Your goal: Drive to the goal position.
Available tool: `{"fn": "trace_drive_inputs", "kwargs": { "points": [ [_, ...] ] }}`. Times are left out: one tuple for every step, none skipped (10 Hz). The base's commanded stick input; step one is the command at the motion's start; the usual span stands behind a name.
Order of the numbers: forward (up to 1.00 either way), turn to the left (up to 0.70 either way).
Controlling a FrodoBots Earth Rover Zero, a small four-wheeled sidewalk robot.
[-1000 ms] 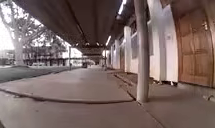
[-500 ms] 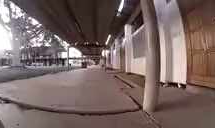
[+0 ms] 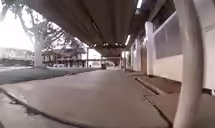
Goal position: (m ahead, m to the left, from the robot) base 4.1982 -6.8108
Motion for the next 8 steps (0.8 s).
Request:
{"fn": "trace_drive_inputs", "kwargs": {
  "points": [
    [0.7,0.0],
    [0.7,0.0],
    [0.7,0.23],
    [0.7,0.06],
    [0.7,0.0],
    [0.7,0.0],
    [0.7,0.0],
    [0.7,0.0]
  ]
}}
